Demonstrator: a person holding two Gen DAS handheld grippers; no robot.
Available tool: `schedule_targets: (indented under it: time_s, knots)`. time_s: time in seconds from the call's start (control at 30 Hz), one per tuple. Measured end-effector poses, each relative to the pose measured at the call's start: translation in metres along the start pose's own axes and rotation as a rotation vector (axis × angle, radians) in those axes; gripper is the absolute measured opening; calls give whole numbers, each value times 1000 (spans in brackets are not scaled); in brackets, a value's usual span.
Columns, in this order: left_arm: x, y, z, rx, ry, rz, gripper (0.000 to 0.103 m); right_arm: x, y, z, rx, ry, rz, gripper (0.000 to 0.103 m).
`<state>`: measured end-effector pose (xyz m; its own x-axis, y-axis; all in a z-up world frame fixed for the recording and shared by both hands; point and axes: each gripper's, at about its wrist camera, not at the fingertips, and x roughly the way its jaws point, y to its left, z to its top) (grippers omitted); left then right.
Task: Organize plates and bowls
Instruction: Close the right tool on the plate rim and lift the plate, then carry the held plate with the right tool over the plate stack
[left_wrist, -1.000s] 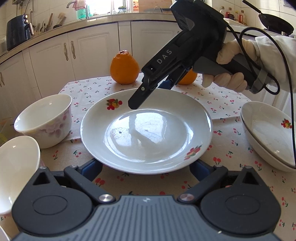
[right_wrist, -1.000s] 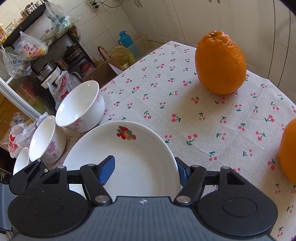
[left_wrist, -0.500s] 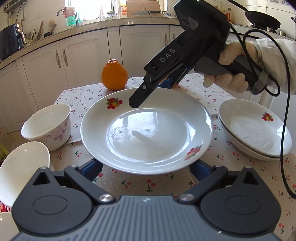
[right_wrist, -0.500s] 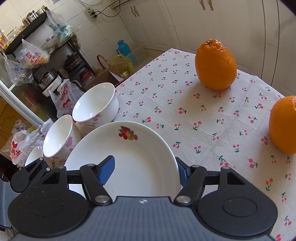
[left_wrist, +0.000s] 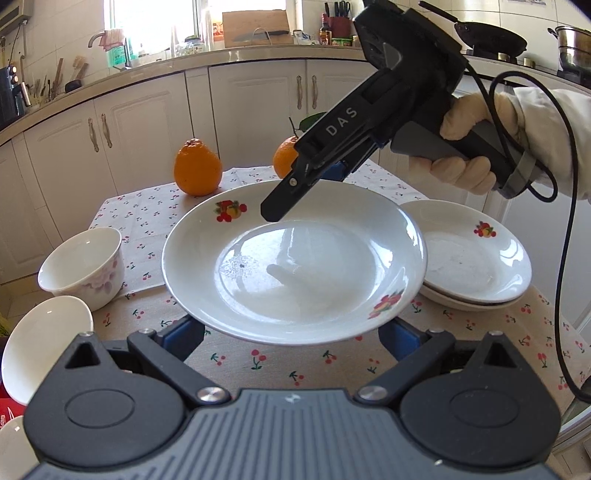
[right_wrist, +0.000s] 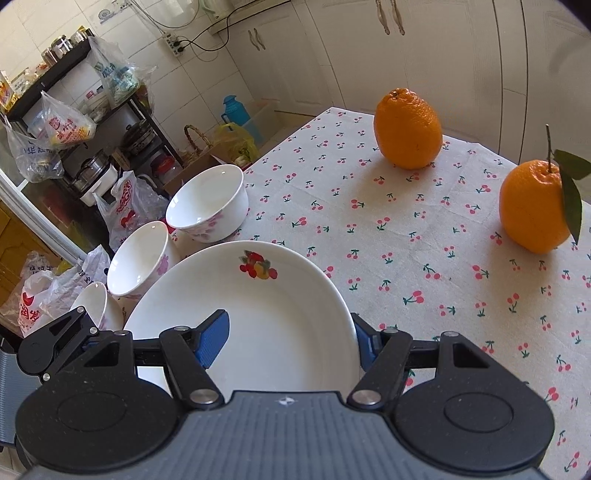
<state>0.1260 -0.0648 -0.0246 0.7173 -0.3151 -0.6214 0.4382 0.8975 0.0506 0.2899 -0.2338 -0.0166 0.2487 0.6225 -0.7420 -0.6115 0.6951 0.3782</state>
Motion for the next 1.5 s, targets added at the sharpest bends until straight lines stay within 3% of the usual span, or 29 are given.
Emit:
schedule_targets:
  time_s: [0.53, 1.13, 1.5]
  knots:
    - [-5, -40, 10, 97, -9, -106, 100, -56, -12, -51, 82, -73, -78, 74]
    - [23, -82, 16, 200, 47, -266, 100, -107, -38, -112, 195, -136, -173, 74]
    - [31, -95, 18, 223, 62, -297, 100, -115, -52, -133, 248, -157, -184, 74]
